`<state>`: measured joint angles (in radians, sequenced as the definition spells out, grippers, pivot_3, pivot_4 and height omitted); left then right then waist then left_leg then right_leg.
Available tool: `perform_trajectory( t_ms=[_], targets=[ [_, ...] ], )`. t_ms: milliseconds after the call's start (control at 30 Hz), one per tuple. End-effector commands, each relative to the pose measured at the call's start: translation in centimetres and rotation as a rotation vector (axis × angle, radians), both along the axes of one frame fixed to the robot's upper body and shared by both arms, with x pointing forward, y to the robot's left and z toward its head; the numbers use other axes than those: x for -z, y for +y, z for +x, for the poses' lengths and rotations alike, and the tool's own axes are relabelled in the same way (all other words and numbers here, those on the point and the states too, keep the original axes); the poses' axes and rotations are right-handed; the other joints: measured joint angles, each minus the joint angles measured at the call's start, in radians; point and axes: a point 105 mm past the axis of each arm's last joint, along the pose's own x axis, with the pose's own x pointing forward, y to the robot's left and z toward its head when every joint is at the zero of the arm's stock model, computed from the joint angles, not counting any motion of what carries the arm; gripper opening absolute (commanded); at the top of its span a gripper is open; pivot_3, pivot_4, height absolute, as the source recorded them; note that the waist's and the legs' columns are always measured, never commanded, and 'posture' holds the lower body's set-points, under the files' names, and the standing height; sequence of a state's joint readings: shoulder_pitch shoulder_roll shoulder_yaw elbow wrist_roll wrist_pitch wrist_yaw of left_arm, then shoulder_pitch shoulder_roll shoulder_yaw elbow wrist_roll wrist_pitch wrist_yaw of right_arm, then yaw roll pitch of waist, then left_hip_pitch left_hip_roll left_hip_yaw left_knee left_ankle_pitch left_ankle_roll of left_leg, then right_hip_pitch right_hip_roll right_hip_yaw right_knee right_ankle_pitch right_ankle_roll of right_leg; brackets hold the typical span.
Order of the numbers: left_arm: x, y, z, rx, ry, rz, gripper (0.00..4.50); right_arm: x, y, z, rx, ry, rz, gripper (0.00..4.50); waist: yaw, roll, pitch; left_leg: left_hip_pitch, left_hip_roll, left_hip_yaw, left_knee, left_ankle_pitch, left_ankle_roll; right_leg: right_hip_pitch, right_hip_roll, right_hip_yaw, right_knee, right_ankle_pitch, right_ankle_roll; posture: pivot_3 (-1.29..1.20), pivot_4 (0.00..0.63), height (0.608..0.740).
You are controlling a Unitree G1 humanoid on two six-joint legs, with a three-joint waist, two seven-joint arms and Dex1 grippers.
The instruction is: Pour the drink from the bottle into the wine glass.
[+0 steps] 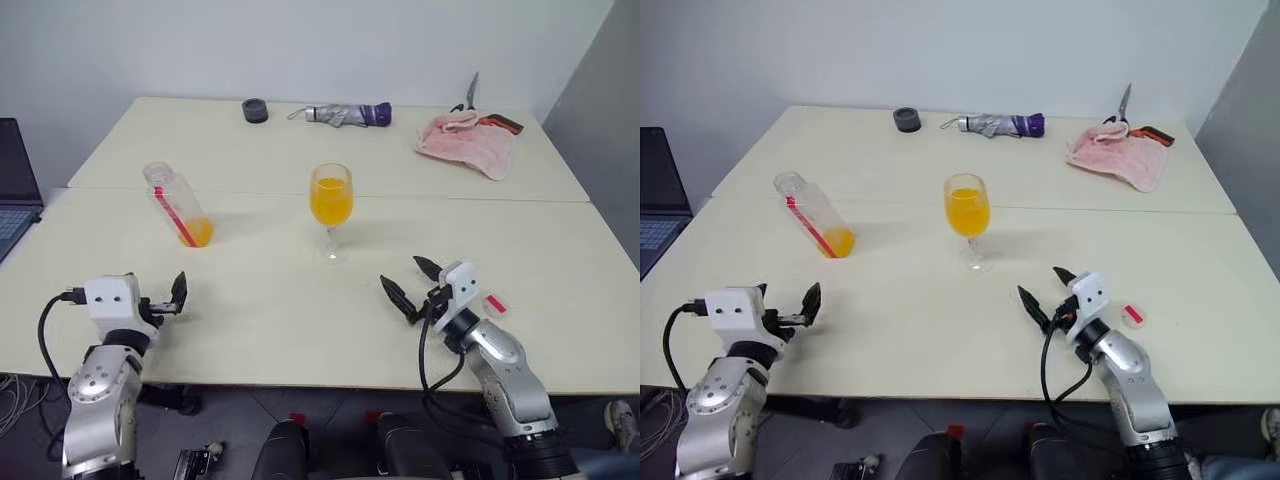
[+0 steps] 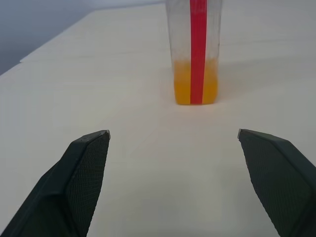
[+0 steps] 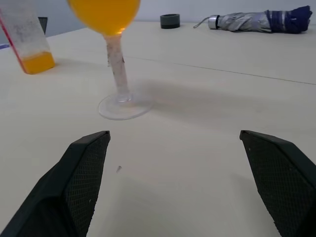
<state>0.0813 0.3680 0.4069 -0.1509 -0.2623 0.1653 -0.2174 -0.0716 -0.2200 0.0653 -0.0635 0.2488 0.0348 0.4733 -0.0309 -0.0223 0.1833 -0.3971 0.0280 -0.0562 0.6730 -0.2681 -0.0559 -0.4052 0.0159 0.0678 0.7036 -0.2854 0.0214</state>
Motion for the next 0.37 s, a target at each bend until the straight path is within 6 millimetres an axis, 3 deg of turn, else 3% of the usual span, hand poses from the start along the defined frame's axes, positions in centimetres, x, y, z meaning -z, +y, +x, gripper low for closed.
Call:
perform_trajectory(
  t_ms=[33,167,367],
  targets=[
    [-1.4,-1.1,-0.2,0.012,-0.062,0.002,4.45,-1.4,-1.1,0.9,0.068,-0.072,0.010,4.50,-0.001,0.000,0.000,0.001,0.000,0.001,-0.001,0.000,0.000,0.000,0.000,0.000,0.000,0.000,0.000,0.00,0.150,0.740],
    [-1.1,-2.6,-0.1,0.060,-0.065,-0.010,4.45,-1.5,-1.5,1.6,0.094,-0.077,0.019,4.50,-0.001,0.000,0.000,0.002,-0.001,0.003,-0.004,0.000,0.000,0.000,0.001,0.001,-0.001,0.000,0.000,0.00,0.150,0.740],
    [-1.1,-3.3,0.0,0.074,-0.088,0.001,4.45,-1.6,-1.4,1.8,0.080,-0.072,0.026,4.50,-0.001,0.000,0.000,0.003,0.000,0.003,-0.009,0.000,0.000,0.000,0.000,0.001,-0.005,0.000,0.000,0.00,0.150,0.740]
  ],
)
